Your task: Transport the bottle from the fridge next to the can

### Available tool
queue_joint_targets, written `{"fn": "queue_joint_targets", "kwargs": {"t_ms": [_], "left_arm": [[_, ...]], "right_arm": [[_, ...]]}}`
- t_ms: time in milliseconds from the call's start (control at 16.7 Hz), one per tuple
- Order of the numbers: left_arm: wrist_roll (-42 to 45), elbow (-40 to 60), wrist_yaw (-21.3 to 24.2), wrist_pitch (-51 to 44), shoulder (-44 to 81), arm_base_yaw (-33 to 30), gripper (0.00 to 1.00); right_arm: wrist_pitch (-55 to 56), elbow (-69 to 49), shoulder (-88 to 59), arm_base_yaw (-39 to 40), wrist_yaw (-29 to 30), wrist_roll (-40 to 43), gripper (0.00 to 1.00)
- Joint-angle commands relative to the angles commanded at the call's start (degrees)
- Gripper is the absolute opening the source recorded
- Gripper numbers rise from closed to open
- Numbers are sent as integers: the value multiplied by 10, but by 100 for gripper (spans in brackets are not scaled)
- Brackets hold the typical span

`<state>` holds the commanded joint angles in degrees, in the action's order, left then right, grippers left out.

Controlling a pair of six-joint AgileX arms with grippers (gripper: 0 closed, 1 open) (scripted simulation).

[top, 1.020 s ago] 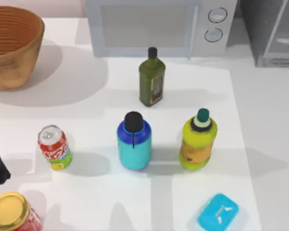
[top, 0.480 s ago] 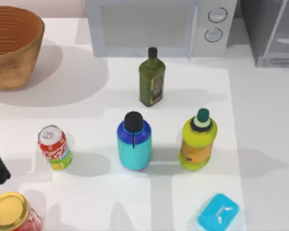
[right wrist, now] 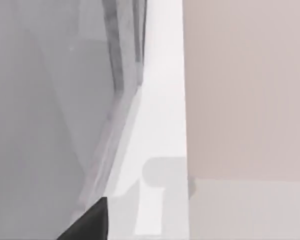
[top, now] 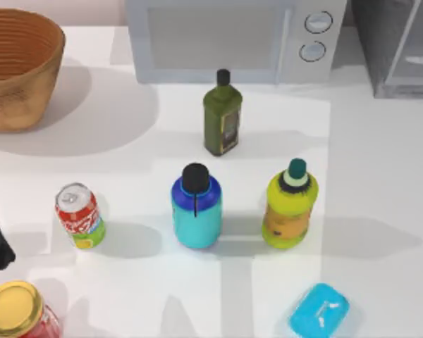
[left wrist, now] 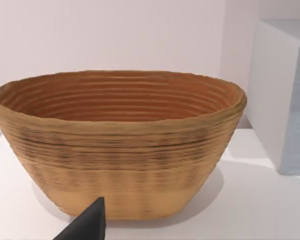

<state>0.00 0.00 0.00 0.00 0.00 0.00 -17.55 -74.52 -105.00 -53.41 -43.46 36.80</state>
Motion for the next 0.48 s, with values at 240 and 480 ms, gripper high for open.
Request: {"fn": "queue_joint_targets", "kwargs": {"t_ms": [240, 480], "left_arm": [[0, 0, 0, 0, 0, 0, 100], [0, 0, 0, 0, 0, 0, 100]], "right_arm": [[3, 5, 3, -5, -1, 0, 100], [21, 16, 10, 32, 32, -31, 100]]}}
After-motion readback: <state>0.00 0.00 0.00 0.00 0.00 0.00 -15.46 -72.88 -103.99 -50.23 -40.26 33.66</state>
